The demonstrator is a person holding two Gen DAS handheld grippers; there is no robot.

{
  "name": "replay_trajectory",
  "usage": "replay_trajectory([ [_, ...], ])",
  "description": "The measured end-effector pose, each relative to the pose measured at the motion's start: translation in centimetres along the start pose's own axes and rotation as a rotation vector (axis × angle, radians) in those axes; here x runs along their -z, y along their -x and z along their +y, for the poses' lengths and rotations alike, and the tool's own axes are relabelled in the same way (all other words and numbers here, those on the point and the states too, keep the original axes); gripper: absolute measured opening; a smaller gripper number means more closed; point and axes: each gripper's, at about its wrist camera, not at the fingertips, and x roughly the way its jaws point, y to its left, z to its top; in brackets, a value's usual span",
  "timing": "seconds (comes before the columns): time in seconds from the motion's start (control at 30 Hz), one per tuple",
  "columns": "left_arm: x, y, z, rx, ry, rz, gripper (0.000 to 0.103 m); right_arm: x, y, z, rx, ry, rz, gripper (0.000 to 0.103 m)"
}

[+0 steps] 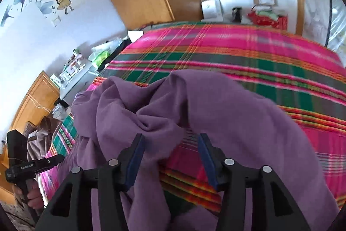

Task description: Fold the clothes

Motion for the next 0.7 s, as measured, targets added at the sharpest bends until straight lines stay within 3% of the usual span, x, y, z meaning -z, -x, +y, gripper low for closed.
replay_trajectory([
  [0.37,-3.2,-1.3,-3.0,0.041,-0.109,-0.031,0.027,-2.0,-3.5,0.5,-0.025,0.016,0.072,0.052],
  [0.47,-4.5,-1.7,-4.2,0.063,-0.137,-0.034,0.038,-3.0,-4.1,-0.1,-0.060,-0.026,0.069,0.052],
  [0.6,-6.2,-2.5,-5.7,0.082,-0.180,-0.035,0.038,-3.6,-5.0,-1.0,-0.134,-0.100,0.074,0.053],
  [0.7,-7.2,-4.2,-7.5,0.033,-0.248,-0.022,0.038,-3.7,-6.2,-1.1,-0.141,-0.126,0.104,0.053],
])
